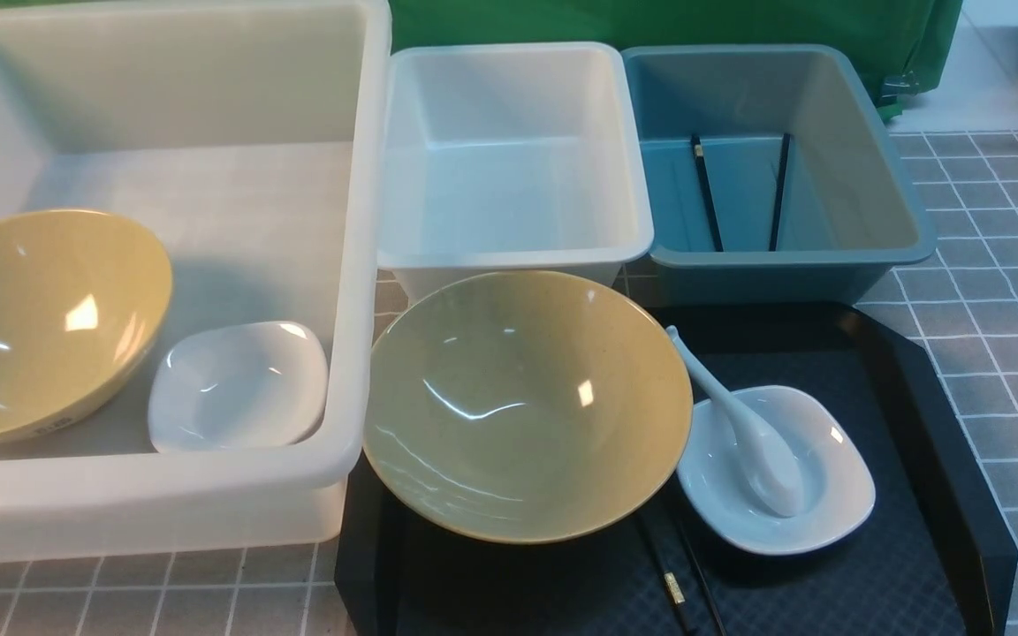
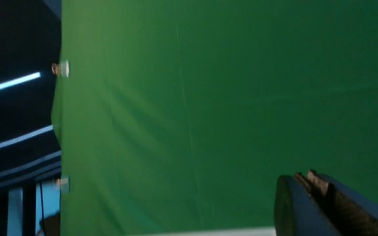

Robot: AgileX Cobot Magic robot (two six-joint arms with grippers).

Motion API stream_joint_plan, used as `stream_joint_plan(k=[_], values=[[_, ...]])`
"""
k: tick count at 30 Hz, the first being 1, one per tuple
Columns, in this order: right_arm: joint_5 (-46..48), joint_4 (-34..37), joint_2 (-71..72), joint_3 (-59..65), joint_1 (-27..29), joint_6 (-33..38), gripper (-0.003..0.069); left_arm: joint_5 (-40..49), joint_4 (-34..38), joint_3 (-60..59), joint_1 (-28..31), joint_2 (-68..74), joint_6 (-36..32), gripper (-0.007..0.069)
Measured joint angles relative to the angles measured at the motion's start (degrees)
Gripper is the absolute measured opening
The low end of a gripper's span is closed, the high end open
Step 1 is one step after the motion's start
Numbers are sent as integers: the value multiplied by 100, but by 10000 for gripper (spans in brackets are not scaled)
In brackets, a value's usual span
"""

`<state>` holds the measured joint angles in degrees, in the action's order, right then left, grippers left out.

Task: On grey table put chopsticks spoon bowls plates into blue grey white boxes.
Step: 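Grasp the large bowl on the tray by its rim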

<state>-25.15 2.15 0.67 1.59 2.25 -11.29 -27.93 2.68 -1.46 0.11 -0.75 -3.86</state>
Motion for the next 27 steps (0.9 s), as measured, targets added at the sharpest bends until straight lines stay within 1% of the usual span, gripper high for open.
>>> stream_joint_plan(k=[1, 3, 4, 6, 7, 9, 11, 12, 14, 15, 16, 17, 20, 21, 22, 23, 24, 25, 26, 27], values=[[-253, 7, 0, 0, 0, -513, 238, -320, 26, 0, 0, 0, 123, -14], [-547, 14, 0, 0, 0, -1081, 238, -764, 259, 0, 0, 0, 467, -14], [-594, 14, 0, 0, 0, -1116, 238, -795, 318, 0, 0, 0, 547, -14], [-773, 26, 0, 0, 0, -1315, 237, -993, 591, 9, 0, -5, 970, -14], [-773, 26, -5, -21, 0, -1325, 231, -807, 773, 127, 0, -12, 1279, -14], [-483, 33, -5, -265, 0, -1161, 207, -146, 870, 619, 0, -11, 1485, -14], [-96, 33, -5, -625, 0, -863, 167, 710, 838, 1203, 0, 89, 1435, -14], [261, 21, -25, -968, 0, -600, 132, 1235, 746, 1756, 0, 309, 1259, -14], [610, 21, -72, -1314, 0, -167, 87, 1805, 616, 2355, 0, 680, 990, -14], [730, 18, -104, -1426, 0, 13, 71, 1856, 599, 2493, 5, 733, 924, -14], [1028, 0, -187, -1633, 0, 432, 43, 2195, 500, 2996, 5, 1188, 710, -14], [1258, 1, -270, -1733, 0, 814, 34, 2384, 428, 3267, 5, 1500, 571, -14], [2035, -5, -526, -1799, 0, 1664, 34, 3027, 309, 3840, 5, 2431, 231, -14], [2402, -11, -641, -1799, 0, 1927, 34, 3364, 298, 4037, 5, 2774, 129, -14], [2923, -17, -803, -1799, 0, 2170, 34, 3926, 333, 4314, 5, 3253, 28, -14], [3061, -17, -824, -1799, 0, 2177, 34, 4011, 349, 4393, 5, 3388, 0, -14], [3391, -17, -933, -1799, 0, 2150, 34, 4530, 499, 4596, 5, 3710, -40, -14], [3649, -17, -982, -1807, 0, 2102, 34, 4785, 651, 4762, 5, 3954, -68, -14], [4131, -21, -1040, -1847, 0, 1870, 34, 5494, 1057, 5129, 5, 4395, -242, -14], [4225, -21, -1042, -1853, -7, 1850, 34, 5563, 1189, 5167, 5, 4500, -274, -14]])
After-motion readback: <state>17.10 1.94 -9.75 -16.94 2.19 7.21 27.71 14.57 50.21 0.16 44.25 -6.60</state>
